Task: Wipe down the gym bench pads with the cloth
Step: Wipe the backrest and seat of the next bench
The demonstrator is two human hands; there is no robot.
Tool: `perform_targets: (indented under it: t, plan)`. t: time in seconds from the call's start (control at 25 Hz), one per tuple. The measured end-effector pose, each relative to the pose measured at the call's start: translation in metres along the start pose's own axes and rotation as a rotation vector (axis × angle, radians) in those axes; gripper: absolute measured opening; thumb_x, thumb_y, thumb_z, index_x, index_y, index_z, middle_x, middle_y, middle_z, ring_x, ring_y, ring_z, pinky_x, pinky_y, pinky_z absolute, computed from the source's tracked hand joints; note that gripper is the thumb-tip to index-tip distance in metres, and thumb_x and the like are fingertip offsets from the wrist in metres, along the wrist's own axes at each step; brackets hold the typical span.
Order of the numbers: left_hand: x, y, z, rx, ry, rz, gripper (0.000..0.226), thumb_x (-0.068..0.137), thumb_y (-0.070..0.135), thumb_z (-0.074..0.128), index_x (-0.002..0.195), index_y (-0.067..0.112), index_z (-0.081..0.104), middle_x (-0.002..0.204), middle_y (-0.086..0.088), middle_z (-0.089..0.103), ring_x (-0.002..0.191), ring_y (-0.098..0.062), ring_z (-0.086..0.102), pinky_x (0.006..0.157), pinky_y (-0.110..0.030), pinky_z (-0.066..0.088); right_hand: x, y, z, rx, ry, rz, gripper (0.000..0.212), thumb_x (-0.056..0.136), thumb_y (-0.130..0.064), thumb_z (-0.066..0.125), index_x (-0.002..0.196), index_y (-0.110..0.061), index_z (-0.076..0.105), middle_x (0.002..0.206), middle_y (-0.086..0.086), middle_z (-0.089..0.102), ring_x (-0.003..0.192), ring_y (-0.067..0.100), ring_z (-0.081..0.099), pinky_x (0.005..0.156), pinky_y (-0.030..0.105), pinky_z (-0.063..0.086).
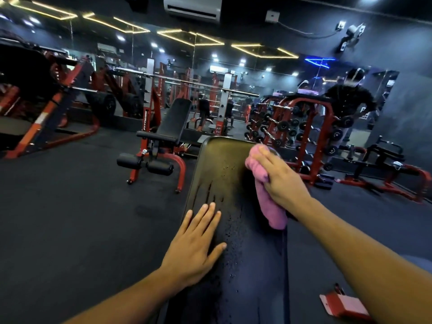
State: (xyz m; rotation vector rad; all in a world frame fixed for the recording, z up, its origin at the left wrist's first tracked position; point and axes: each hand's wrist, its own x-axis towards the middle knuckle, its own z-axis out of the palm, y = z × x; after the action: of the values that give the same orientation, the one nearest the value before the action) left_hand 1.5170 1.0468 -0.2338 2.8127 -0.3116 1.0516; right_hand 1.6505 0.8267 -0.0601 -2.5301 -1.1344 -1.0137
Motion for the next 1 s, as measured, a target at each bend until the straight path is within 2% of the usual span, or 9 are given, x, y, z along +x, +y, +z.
perform_targets:
  t: [0.16,0.24,0.36,0.48,0.56,0.64,0.76,0.92,1.0]
  plan:
    - [-0.01,-0.004,0.003,0.064,-0.025,0.011,0.071,0.108,0.059,0.029,0.164,0.015,0.026,0.174,-0.003,0.015,0.161,-0.019,0.009,0.126,-0.046,0.015,0.073,-0.021,0.027,0.022,-0.025,0.035,0.055,0.096,-0.036,0.043,0.146,-0.016,0.047,0.147,0.015,0.051,0.125,0.039,0.055,0.104,0.055,0.046]
    - [-0.011,-0.004,0.006,0.054,-0.023,0.038,0.07,0.108,0.056,0.033,0.164,0.014,0.028,0.174,-0.004,0.015,0.161,-0.021,0.01,0.126,-0.048,0.017,0.101,-0.03,0.054,-0.05,-0.035,0.005,0.046,0.098,-0.031,0.045,0.14,-0.014,0.052,0.138,0.013,0.057,0.123,0.039,0.054,0.109,0.054,0.038]
    - [-0.013,-0.006,0.005,0.041,0.0,0.054,0.07,0.106,0.051,0.042,0.163,0.014,0.03,0.173,-0.004,0.017,0.161,-0.021,0.011,0.127,-0.049,0.017,0.127,-0.047,0.082,-0.153,-0.025,0.192,0.039,0.097,-0.031,0.045,0.134,-0.025,0.052,0.133,0.005,0.058,0.125,0.038,0.051,0.11,0.074,0.023]
    - [-0.013,-0.006,0.006,0.044,0.022,0.078,0.068,0.104,0.047,0.046,0.162,0.014,0.032,0.173,-0.002,0.019,0.161,-0.021,0.013,0.128,-0.049,0.017,0.137,-0.067,0.089,-0.126,-0.057,0.275,0.04,0.095,-0.033,0.046,0.134,-0.025,0.05,0.132,0.006,0.058,0.121,0.039,0.052,0.106,0.073,0.029]
    - [-0.014,-0.006,0.006,0.036,0.025,0.099,0.066,0.103,0.044,0.049,0.161,0.014,0.036,0.172,-0.001,0.023,0.16,-0.019,0.016,0.127,-0.049,0.019,0.112,-0.077,0.092,-0.152,-0.059,0.121,0.047,0.092,-0.04,0.044,0.136,-0.025,0.051,0.137,0.01,0.053,0.126,0.04,0.048,0.108,0.068,0.031]
    - [-0.015,-0.006,0.007,0.026,0.031,0.119,0.065,0.101,0.041,0.052,0.159,0.014,0.041,0.17,0.0,0.028,0.159,-0.018,0.02,0.126,-0.048,0.023,0.067,-0.074,0.09,-0.122,-0.093,-0.172,0.055,0.088,-0.041,0.045,0.139,-0.025,0.054,0.146,0.011,0.05,0.134,0.04,0.045,0.112,0.067,0.031]
    - [-0.016,-0.006,0.009,0.014,0.036,0.123,0.065,0.098,0.039,0.054,0.158,0.014,0.044,0.169,0.0,0.031,0.158,-0.017,0.023,0.126,-0.046,0.024,0.041,-0.029,0.076,-0.097,-0.181,-0.387,0.061,0.085,-0.029,0.062,0.145,-0.026,0.054,0.155,0.009,0.047,0.145,0.036,0.04,0.118,0.063,0.022]
    - [-0.015,-0.005,0.008,0.075,0.015,0.131,0.067,0.101,0.042,0.048,0.161,0.016,0.036,0.172,0.001,0.024,0.159,-0.017,0.018,0.128,-0.045,0.017,0.1,-0.026,0.078,-0.189,-0.121,0.016,0.058,0.085,-0.034,0.046,0.141,-0.023,0.053,0.148,0.009,0.048,0.14,0.036,0.042,0.115,0.067,0.028]
    - [-0.014,-0.006,0.007,0.065,0.006,0.133,0.067,0.101,0.042,0.048,0.162,0.016,0.035,0.172,0.001,0.023,0.159,-0.016,0.018,0.128,-0.045,0.017,0.119,-0.064,0.09,-0.179,-0.122,0.075,0.057,0.078,-0.035,0.043,0.133,-0.025,0.053,0.139,0.008,0.051,0.132,0.035,0.046,0.111,0.063,0.031]
